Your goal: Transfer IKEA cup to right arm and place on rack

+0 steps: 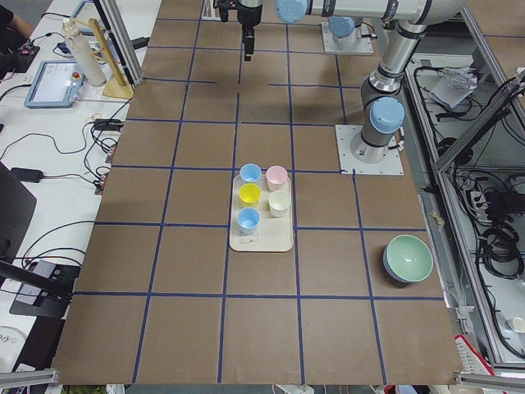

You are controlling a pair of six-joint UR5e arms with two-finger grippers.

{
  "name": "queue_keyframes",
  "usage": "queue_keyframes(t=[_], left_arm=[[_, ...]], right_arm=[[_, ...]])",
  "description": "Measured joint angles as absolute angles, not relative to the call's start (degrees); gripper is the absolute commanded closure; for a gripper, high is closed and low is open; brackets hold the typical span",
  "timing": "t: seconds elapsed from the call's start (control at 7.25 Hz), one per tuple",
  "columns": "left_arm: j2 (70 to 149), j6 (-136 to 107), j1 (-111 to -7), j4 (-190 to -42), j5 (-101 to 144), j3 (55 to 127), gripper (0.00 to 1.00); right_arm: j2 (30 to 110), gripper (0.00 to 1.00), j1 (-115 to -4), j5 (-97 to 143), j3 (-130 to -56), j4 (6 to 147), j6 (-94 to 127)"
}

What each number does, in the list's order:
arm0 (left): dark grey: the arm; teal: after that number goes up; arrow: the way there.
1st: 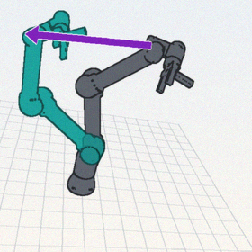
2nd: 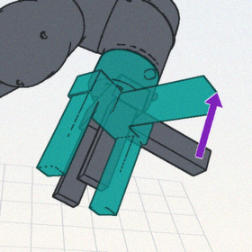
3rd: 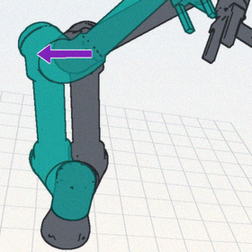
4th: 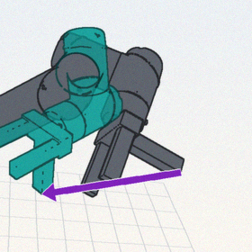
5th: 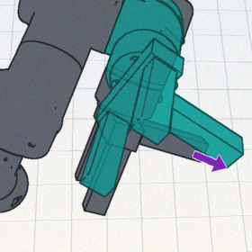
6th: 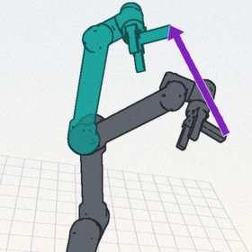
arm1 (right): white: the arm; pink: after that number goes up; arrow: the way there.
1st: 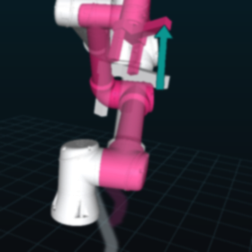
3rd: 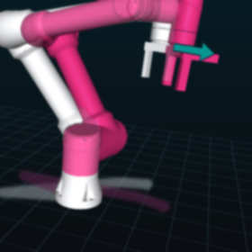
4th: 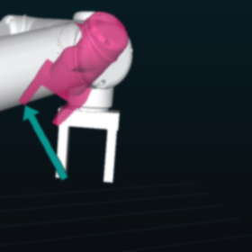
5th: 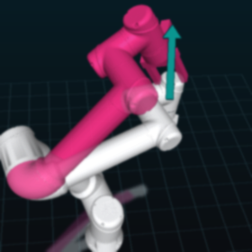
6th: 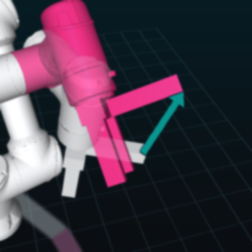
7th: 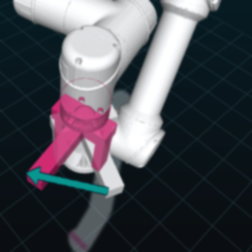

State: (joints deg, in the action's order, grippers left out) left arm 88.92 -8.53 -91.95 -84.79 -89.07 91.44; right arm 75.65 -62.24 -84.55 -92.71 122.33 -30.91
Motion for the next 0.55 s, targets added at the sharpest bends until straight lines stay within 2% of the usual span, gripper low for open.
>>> queue_keyframes(t=[0.55], left_arm=[[89.03,-8.52,-91.77,-85.19,-89.02,90.77,0.00]], right_arm=[[74.20,1.00,-62.23,-84.62,-92.91,123.30,-30.47]])
